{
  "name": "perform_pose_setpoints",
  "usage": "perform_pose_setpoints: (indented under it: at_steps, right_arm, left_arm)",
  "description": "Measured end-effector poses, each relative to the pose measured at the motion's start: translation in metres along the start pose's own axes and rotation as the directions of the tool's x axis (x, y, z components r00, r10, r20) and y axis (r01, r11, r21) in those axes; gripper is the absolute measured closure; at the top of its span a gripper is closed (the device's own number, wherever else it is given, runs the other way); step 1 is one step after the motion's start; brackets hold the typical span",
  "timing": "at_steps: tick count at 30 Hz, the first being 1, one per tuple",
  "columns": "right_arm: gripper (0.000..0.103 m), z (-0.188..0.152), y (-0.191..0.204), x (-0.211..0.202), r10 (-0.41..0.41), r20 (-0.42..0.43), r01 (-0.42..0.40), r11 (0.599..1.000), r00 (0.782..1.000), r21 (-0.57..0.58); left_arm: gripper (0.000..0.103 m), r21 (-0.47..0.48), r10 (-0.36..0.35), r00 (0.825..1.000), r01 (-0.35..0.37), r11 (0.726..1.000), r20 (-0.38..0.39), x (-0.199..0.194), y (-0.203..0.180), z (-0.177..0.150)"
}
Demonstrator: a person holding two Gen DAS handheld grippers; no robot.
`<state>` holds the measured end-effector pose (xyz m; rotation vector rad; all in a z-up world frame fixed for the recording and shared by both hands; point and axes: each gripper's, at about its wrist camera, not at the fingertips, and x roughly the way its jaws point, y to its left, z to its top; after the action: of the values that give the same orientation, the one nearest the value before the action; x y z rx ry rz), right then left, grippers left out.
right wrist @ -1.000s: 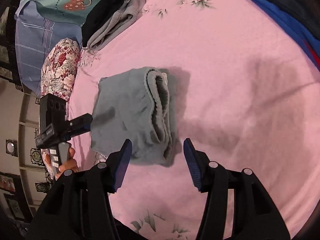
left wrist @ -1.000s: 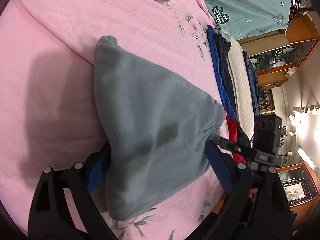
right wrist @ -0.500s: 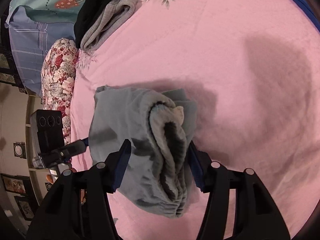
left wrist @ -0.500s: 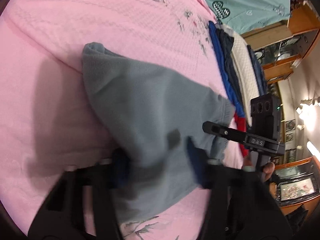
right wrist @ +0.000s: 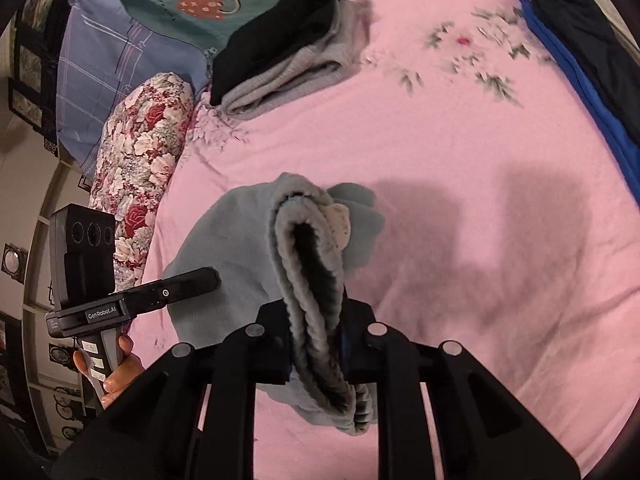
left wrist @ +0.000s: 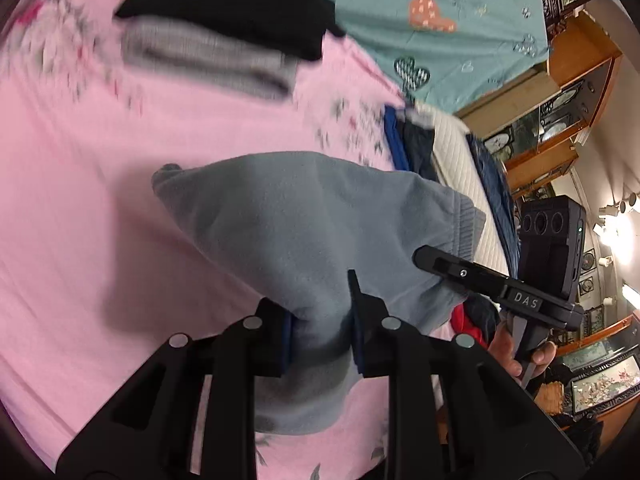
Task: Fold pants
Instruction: 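Lift the folded sweatpants with both grippers toward the clothes stack, then lower the sweatpants onto the folded clothes stack and open both grippers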
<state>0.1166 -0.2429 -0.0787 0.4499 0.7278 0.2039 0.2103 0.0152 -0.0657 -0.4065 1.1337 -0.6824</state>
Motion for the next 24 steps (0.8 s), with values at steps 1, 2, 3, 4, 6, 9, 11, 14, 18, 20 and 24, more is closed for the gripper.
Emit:
perform_pose_setpoints:
  at_steps: [1, 2, 3, 4, 6, 9, 11, 14, 18, 20, 24]
  right_arm:
    - [0.085, 0.015, 0.007, -0.003, 0.002, 0.009, -0.002, 1.0, 1.0, -0.019]
    - [0.085, 0.032, 0.014, -0.007, 0.008, 0.018, -0.007, 0.999, 1.0, -0.035]
    - [0.085, 0.052, 0.022, -0.01, 0.017, 0.026, -0.016, 0.999, 1.0, -0.045]
    - [0.085, 0.079, 0.032, -0.012, 0.03, 0.032, -0.028, 0.998, 0.999, -0.062]
    - [0.085, 0.135, 0.051, -0.012, 0.038, 0.056, -0.033, 0.996, 0.998, -0.083]
    - [0.085, 0.214, 0.07, -0.001, 0.027, 0.092, -0.017, 0.994, 0.995, -0.108]
    - [0.085, 0.258, 0.079, 0.017, 0.012, 0.1, 0.0, 0.993, 0.995, -0.118]
    - [0.085, 0.309, 0.079, 0.051, -0.019, 0.112, 0.032, 0.992, 0.994, -0.119]
    - [0.085, 0.349, 0.056, 0.107, -0.064, 0.068, 0.07, 0.994, 0.996, -0.085]
    - [0.082, 0.351, 0.039, 0.132, -0.093, 0.048, 0.096, 0.993, 0.994, -0.068]
    - [0.066, 0.343, 0.03, 0.141, -0.063, 0.075, 0.069, 0.995, 0.995, -0.077]
  left_arm:
    - [0.08, 0.004, 0.018, 1.0, -0.018, 1.0, 0.021, -0.009, -0.003, 0.025]
    - [0.08, 0.014, 0.034, 0.999, -0.035, 0.999, 0.037, -0.015, -0.005, 0.051]
    - [0.08, 0.023, 0.056, 0.997, -0.057, 0.998, 0.052, -0.022, -0.007, 0.077]
    - [0.08, 0.029, 0.09, 0.993, -0.092, 0.995, 0.071, -0.028, -0.008, 0.108]
    - [0.08, 0.044, 0.137, 0.987, -0.141, 0.989, 0.085, -0.033, -0.007, 0.162]
    - [0.08, 0.029, 0.18, 0.98, -0.183, 0.983, 0.089, -0.025, 0.009, 0.238]
    - [0.08, 0.006, 0.205, 0.975, -0.206, 0.979, 0.084, -0.008, 0.025, 0.278]
    - [0.08, -0.032, 0.214, 0.976, -0.213, 0.977, 0.05, 0.024, 0.058, 0.312]
    - [0.074, -0.08, 0.177, 0.984, -0.177, 0.981, -0.015, 0.065, 0.111, 0.313]
    - [0.072, -0.072, 0.11, 0.994, -0.11, 0.991, -0.003, 0.062, 0.119, 0.311]
    - [0.038, -0.091, 0.121, 0.992, -0.118, 0.989, 0.028, 0.034, 0.119, 0.308]
